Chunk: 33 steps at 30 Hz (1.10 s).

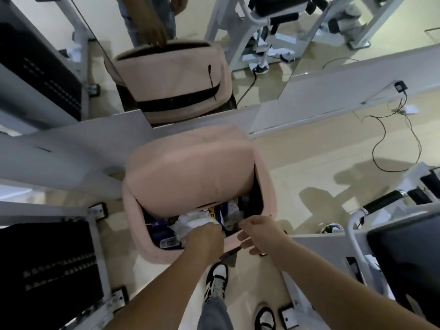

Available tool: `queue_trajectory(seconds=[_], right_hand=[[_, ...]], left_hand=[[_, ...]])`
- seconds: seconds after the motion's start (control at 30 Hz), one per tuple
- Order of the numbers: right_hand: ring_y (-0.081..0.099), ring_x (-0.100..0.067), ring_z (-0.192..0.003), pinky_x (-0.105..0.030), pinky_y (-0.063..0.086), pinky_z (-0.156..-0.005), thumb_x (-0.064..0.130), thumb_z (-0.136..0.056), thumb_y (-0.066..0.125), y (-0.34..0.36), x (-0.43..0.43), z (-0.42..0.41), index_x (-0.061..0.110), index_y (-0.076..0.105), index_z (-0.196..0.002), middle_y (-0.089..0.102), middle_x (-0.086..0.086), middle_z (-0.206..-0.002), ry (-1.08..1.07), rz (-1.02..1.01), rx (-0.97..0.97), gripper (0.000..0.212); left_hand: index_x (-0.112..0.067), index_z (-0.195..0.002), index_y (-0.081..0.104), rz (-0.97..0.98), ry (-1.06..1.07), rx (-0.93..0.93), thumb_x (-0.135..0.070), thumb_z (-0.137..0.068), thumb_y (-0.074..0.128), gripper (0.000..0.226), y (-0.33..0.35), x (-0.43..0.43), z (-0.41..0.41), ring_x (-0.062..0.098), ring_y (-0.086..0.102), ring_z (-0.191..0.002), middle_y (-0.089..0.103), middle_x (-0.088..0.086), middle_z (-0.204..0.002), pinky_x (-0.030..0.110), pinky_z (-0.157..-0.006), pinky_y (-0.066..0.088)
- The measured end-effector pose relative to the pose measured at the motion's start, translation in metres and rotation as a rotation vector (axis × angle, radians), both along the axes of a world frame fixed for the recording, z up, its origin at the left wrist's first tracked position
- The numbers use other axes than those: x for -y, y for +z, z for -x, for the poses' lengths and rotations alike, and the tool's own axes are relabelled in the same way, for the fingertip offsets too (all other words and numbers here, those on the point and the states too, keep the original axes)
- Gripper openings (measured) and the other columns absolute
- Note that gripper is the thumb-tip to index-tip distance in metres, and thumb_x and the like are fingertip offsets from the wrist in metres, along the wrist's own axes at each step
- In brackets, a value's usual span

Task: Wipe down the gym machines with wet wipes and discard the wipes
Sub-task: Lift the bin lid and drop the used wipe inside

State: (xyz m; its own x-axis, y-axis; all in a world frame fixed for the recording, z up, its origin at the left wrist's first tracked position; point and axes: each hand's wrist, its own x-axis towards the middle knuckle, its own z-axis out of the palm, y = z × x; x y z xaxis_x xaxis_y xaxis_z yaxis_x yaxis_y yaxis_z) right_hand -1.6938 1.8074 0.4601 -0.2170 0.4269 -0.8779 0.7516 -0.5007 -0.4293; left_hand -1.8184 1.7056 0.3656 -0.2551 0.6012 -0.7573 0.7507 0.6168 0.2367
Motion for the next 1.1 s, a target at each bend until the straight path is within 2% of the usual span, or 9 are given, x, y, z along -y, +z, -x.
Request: queue_trajectory(seconds=[0.13, 0.2, 0.3, 0.37, 0.47, 0.6, 0.8, 1.03, 1.1], right_hand=[[0.065, -0.024, -0.071, -0.035, 0.050, -0.063, 0.023, -0.103, 0.055, 0.032, 0.003, -0.019, 0.012, 0.069, -0.102, 0.073, -0.012, -0.087, -0.066, -0.076, -0.022, 0.017], [0.065, -0.024, -0.070, -0.036, 0.050, -0.064, 0.022, -0.103, 0.055, 0.055, 0.005, -0.036, 0.010, 0.069, -0.104, 0.074, -0.012, -0.086, -0.121, -0.110, -0.019, 0.018], [0.062, -0.025, -0.069, -0.034, 0.047, -0.062, 0.020, -0.103, 0.054, 0.085, 0.008, -0.061, 0.008, 0.068, -0.105, 0.073, -0.014, -0.086, -0.178, -0.132, -0.024, 0.019], [0.059, -0.025, -0.068, -0.033, 0.044, -0.060, 0.019, -0.102, 0.053, 0.096, 0.010, -0.063, 0.003, 0.068, -0.104, 0.070, -0.014, -0.084, -0.169, -0.135, -0.040, 0.022], [0.051, -0.025, -0.069, -0.033, 0.037, -0.056, 0.014, -0.098, 0.051, 0.100, 0.009, -0.032, -0.008, 0.063, -0.094, 0.058, -0.017, -0.079, -0.122, -0.177, -0.101, 0.026], [0.048, -0.026, -0.067, -0.034, 0.038, -0.056, 0.015, -0.096, 0.050, 0.094, 0.017, 0.017, -0.005, 0.054, -0.080, 0.050, -0.015, -0.074, -0.081, -0.185, -0.198, 0.026], [0.061, -0.025, -0.073, -0.030, 0.046, -0.058, 0.020, -0.103, 0.051, 0.084, 0.026, 0.015, 0.007, 0.064, -0.100, 0.069, -0.012, -0.087, -0.154, -0.126, -0.126, 0.019], [0.062, -0.024, -0.068, -0.028, 0.046, -0.055, 0.018, -0.103, 0.052, 0.107, 0.034, -0.025, 0.006, 0.067, -0.102, 0.069, -0.012, -0.086, -0.246, -0.166, -0.089, 0.019], [0.062, -0.024, -0.069, -0.031, 0.047, -0.058, 0.018, -0.103, 0.053, 0.121, 0.040, -0.047, 0.007, 0.067, -0.099, 0.071, -0.012, -0.087, -0.293, -0.183, -0.106, 0.019]], left_hand=[[-0.019, -0.093, 0.061, -0.371, 0.097, 0.005, -0.036, -0.103, 0.043, 0.027, 0.067, -0.009, -0.018, 0.025, 0.062, -0.085, 0.063, 0.000, -0.089, 0.032, -0.068, 0.044], [-0.016, -0.083, 0.056, -0.455, 0.139, 0.070, -0.036, -0.101, 0.046, 0.029, 0.094, -0.011, -0.026, 0.024, 0.057, -0.078, 0.058, 0.001, -0.085, 0.035, -0.063, 0.040], [-0.018, -0.115, 0.062, -0.451, 0.030, -0.027, -0.038, -0.100, 0.046, 0.030, 0.115, -0.022, -0.009, 0.024, 0.054, -0.113, 0.053, 0.004, -0.133, 0.040, -0.094, 0.048], [-0.017, -0.146, 0.045, -0.374, -0.062, -0.158, -0.036, -0.098, 0.047, 0.052, 0.114, -0.032, 0.020, 0.030, 0.029, -0.145, 0.021, 0.007, -0.164, 0.045, -0.116, 0.035], [-0.013, -0.153, 0.031, -0.284, -0.108, -0.284, -0.033, -0.092, 0.060, 0.071, 0.107, -0.043, 0.064, 0.036, 0.008, -0.153, -0.004, 0.013, -0.168, 0.047, -0.120, 0.028], [-0.013, -0.162, 0.004, -0.142, -0.110, -0.232, -0.025, -0.091, 0.061, 0.091, 0.100, -0.042, 0.092, 0.030, 0.012, -0.153, -0.019, 0.002, -0.168, 0.042, -0.118, 0.032], [-0.009, -0.151, 0.031, -0.100, -0.074, -0.216, -0.020, -0.087, 0.056, 0.070, 0.094, -0.032, 0.100, 0.031, 0.040, -0.136, 0.026, 0.007, -0.156, 0.045, -0.108, 0.043], [-0.012, -0.146, 0.045, -0.238, -0.049, 0.004, -0.043, -0.092, 0.059, 0.064, 0.132, -0.024, 0.028, 0.029, 0.045, -0.134, 0.043, 0.007, -0.151, 0.039, -0.111, 0.040], [-0.012, -0.140, 0.053, -0.319, -0.078, 0.085, -0.032, -0.097, 0.053, 0.047, 0.155, -0.022, -0.009, 0.027, 0.050, -0.129, 0.051, 0.008, -0.144, 0.034, -0.107, 0.042]])
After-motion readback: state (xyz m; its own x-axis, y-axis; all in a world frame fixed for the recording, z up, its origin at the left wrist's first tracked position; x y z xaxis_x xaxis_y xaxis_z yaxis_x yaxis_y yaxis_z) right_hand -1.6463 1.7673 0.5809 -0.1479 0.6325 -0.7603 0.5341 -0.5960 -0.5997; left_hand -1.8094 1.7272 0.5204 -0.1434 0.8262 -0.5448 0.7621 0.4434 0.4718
